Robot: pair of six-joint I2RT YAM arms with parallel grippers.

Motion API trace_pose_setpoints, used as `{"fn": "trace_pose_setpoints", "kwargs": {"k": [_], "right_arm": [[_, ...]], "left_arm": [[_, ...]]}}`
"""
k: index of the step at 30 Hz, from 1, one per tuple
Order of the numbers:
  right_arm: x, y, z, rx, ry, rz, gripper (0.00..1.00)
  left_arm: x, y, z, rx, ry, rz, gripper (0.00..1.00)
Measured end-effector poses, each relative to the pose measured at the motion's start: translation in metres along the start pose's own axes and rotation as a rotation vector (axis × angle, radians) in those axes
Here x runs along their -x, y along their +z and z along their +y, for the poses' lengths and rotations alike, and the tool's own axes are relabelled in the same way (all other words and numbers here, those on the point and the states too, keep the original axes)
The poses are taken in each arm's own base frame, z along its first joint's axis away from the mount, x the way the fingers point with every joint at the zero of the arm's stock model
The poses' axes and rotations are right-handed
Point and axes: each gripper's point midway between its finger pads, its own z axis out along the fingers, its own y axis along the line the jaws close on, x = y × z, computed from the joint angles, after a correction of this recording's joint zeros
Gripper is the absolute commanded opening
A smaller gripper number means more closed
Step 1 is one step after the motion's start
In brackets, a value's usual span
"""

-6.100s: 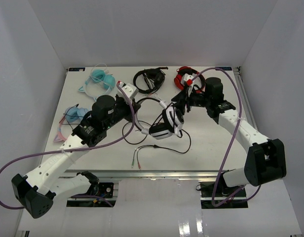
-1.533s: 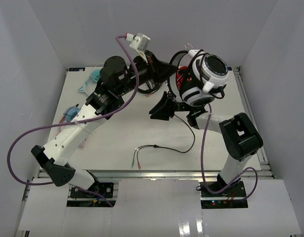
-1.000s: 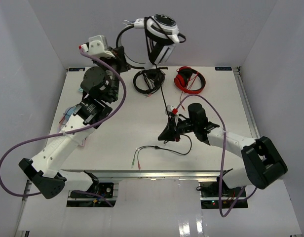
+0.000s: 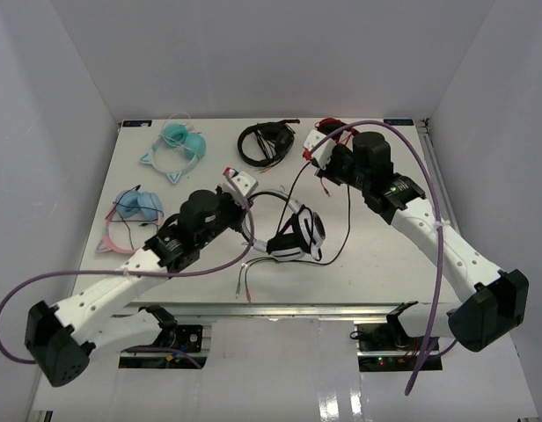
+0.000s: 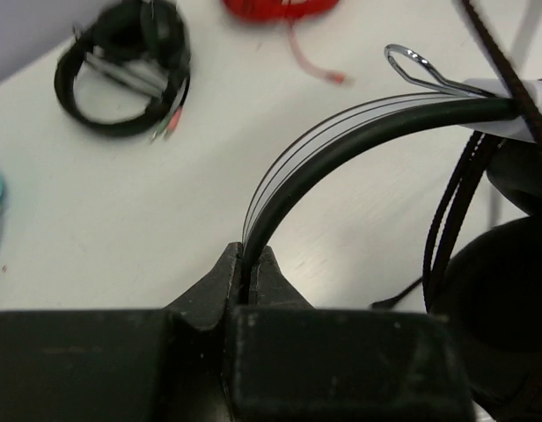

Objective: Wrap the headphones

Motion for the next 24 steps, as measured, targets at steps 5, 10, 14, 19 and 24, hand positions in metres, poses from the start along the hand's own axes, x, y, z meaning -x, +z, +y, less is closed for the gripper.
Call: {"fn": "trace_pose_setpoints", "kwargs": {"k": [5,10,14,19,24], "right_arm": [[-0.061,0.006,0.023,0.090,0.146,0.050,0.08],[-0.058,0.004,0.059,0.274,0.309,-0.113,0.08],[-0.041,-0.003,0.092,0.438,0.443,-0.255,0.08],[0.009,-0.015,0.099,0.605,0.533,-0.469,0.10],[0.021,-0.010,0.111,0.742,0.682,-0.513,0.12]], "left_arm": [[0.066,-0.045,-0.009,-0.086,-0.124,-0.220,0.00],[0.069,-0.043,-0.018,-0.129,-0.210,-0.184,0.00],[0.099,-0.037,-0.016,-0.121,-0.258,-0.194,0.00],[0.160,-0.022,-0.012,-0.114,-0.344,-0.274,0.00],[0.230,0.000,-0.009,-0.128,-0.501,-0.410,0.00]]}}
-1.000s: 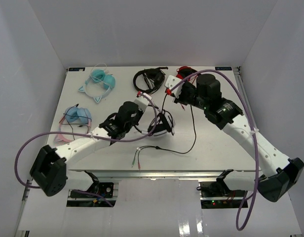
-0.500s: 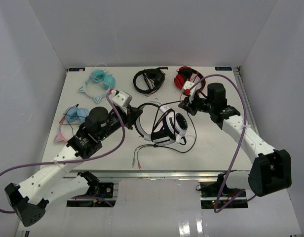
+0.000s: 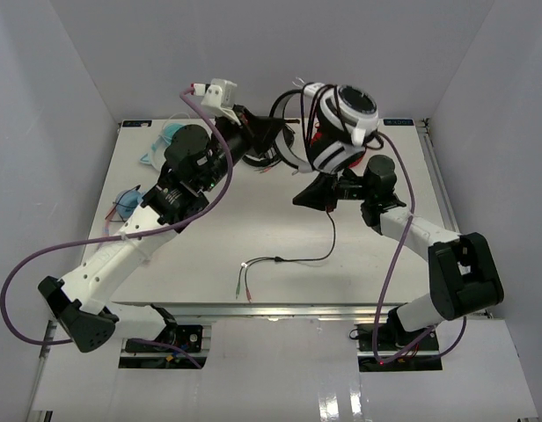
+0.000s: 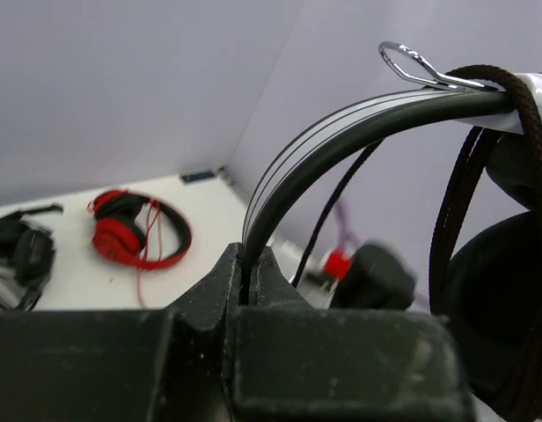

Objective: Wrap the headphones

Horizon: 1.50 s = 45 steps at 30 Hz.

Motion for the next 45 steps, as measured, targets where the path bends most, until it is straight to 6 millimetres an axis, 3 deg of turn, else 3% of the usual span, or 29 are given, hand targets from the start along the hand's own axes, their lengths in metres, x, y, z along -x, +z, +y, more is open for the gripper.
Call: {"fn": "trace_pose_setpoints", "kwargs": {"k": [4,8,12,16,19,21,24,26,28,30,32,33,36,39,42,45], "right_arm": [[-0.016,0.009,0.012,0.055,0.131,-0.005,0.14],[-0.039,0.010,0.041,0.091,0.158,0.006,0.11],[-0.055,0.007,0.073,0.119,0.141,0.029,0.08],[-0.040,0.007,0.086,0.105,0.033,0.032,0.08],[-0.011,0.008,0.079,0.036,-0.100,0.043,0.08],[0.013,0.006,0.070,-0.039,-0.202,0.058,0.08],[0.054,-0.002,0.058,-0.163,-0.373,0.074,0.08],[0.078,-0.009,0.050,-0.250,-0.477,0.089,0.08],[0.088,-0.016,0.037,-0.334,-0.543,0.122,0.08],[0.086,-0.024,0.016,-0.428,-0.588,0.177,0.08],[0.078,-0.031,-0.009,-0.519,-0.611,0.240,0.08],[0.071,-0.035,-0.022,-0.558,-0.612,0.273,0.08],[0.050,-0.048,-0.056,-0.650,-0.591,0.351,0.08],[0.013,-0.068,-0.078,-0.706,-0.526,0.422,0.08],[-0.016,-0.086,-0.089,-0.724,-0.432,0.447,0.08],[-0.018,-0.095,-0.090,-0.712,-0.379,0.395,0.08]], "left_arm": [[0.044,0.018,-0.006,0.028,-0.093,-0.147,0.00],[0.091,0.016,0.012,0.170,-0.071,-0.308,0.00],[0.132,-0.001,0.052,0.415,0.030,-0.458,0.00],[0.136,-0.011,0.110,0.686,0.177,-0.457,0.00],[0.104,-0.004,0.157,0.850,0.337,-0.326,0.00],[0.061,0.002,0.191,0.923,0.466,-0.170,0.00],[-0.039,-0.001,0.233,0.936,0.635,0.156,0.00],[-0.116,-0.013,0.249,0.859,0.740,0.420,0.00],[-0.181,-0.029,0.243,0.730,0.814,0.625,0.00],[-0.226,-0.042,0.218,0.567,0.852,0.739,0.00],[-0.252,-0.056,0.183,0.393,0.842,0.785,0.00],[-0.255,-0.062,0.163,0.305,0.819,0.783,0.00],[-0.222,-0.071,0.120,0.153,0.722,0.668,0.00],[-0.151,-0.066,0.082,0.096,0.624,0.449,0.00],[-0.088,-0.061,0.053,0.072,0.548,0.271,0.00],[-0.057,-0.059,0.039,0.072,0.498,0.195,0.00]]}}
